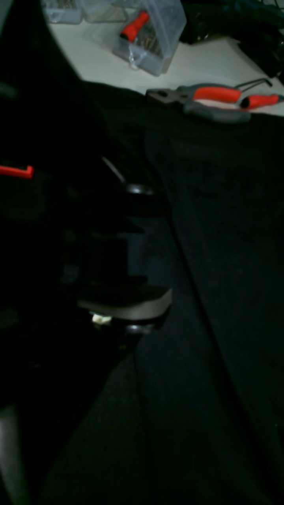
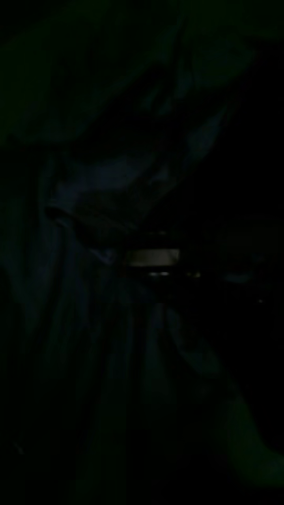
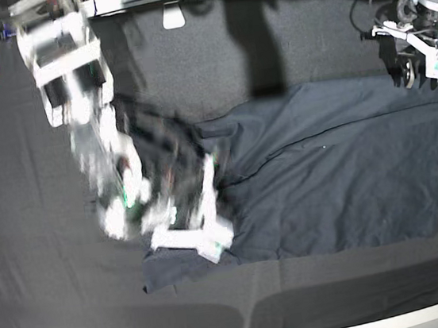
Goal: Layout the t-shirt on the table in an organized manner, then fold the t-shirt properly
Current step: 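Lift the grasped shirt edge with the right gripper and fold it inward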
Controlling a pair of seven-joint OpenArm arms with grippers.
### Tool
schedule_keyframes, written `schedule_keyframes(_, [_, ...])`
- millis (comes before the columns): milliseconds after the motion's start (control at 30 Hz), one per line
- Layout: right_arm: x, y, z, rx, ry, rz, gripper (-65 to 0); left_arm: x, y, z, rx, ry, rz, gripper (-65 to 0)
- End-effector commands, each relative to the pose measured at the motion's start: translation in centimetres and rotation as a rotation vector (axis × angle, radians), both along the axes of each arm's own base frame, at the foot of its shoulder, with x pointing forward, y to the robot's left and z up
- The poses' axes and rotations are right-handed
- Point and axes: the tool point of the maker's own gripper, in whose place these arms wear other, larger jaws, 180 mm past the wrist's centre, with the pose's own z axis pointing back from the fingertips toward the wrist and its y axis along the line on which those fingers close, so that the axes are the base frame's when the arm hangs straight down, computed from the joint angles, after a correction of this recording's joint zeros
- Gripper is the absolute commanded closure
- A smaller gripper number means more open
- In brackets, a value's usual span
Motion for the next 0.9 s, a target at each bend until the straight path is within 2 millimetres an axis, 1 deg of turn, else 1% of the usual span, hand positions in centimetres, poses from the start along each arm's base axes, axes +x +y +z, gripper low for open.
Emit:
schedule_keyframes(0, [0.1, 1.0, 2.1, 0.058, -0.047, 0.019, 0.0, 0.5, 0.2, 1.3, 0.013, -0.045, -0.009, -26.2])
schedule_keyframes(100, [-2.6, 2.2, 2.3, 0.108, -0.048, 0.048, 0.0, 0.5, 0.2, 1.3, 0.013, -0.045, -0.009, -26.2])
schedule_keyframes(167, [-3.9, 2.6, 2.3, 0.122, -0.046, 0.057, 0.0, 0.5, 0.2, 1.3, 0.013, -0.045, -0.009, -26.2])
schedule_keyframes(233, [-4.9, 2.8, 1.9, 0.131, -0.035, 0.060, 0.0, 0.5, 0.2, 1.3, 0.013, -0.045, -0.009, -26.2])
schedule_keyframes(367, [-6.2, 3.4, 1.0, 0.167, 0.009, 0.065, 0.0, 0.5, 0.2, 1.3, 0.013, -0.045, -0.009, -26.2])
schedule_keyframes(467, [-7.2, 4.4, 1.1, 0.214, 0.039, 0.090, 0.0, 0.5, 0.2, 1.3, 0.013, -0.045, -0.009, -26.2])
schedule_keyframes(633, [-8.6, 6.7, 1.0, 0.221, 0.036, 0.168, 0.0, 0.5, 0.2, 1.3, 0.013, -0.046, -0.009, -26.2])
schedule_keyframes(733, [-8.9, 7.6, 0.8, 0.206, 0.014, 0.189, 0.0, 0.5, 0.2, 1.3, 0.013, -0.045, -0.008, -26.2])
schedule_keyframes(800, [-8.9, 7.8, 0.7, 0.189, -0.004, 0.199, 0.0, 0.5, 0.2, 1.3, 0.013, -0.045, -0.009, -26.2])
schedule_keyframes(833, [-9.0, 7.9, 0.7, 0.187, -0.004, 0.202, -2.5, 0.5, 0.2, 1.3, 0.013, -0.045, -0.008, -26.2])
schedule_keyframes(867, [-9.0, 7.9, 0.6, 0.188, -0.003, 0.203, -6.6, 0.5, 0.2, 1.3, 0.013, -0.045, -0.008, -26.2])
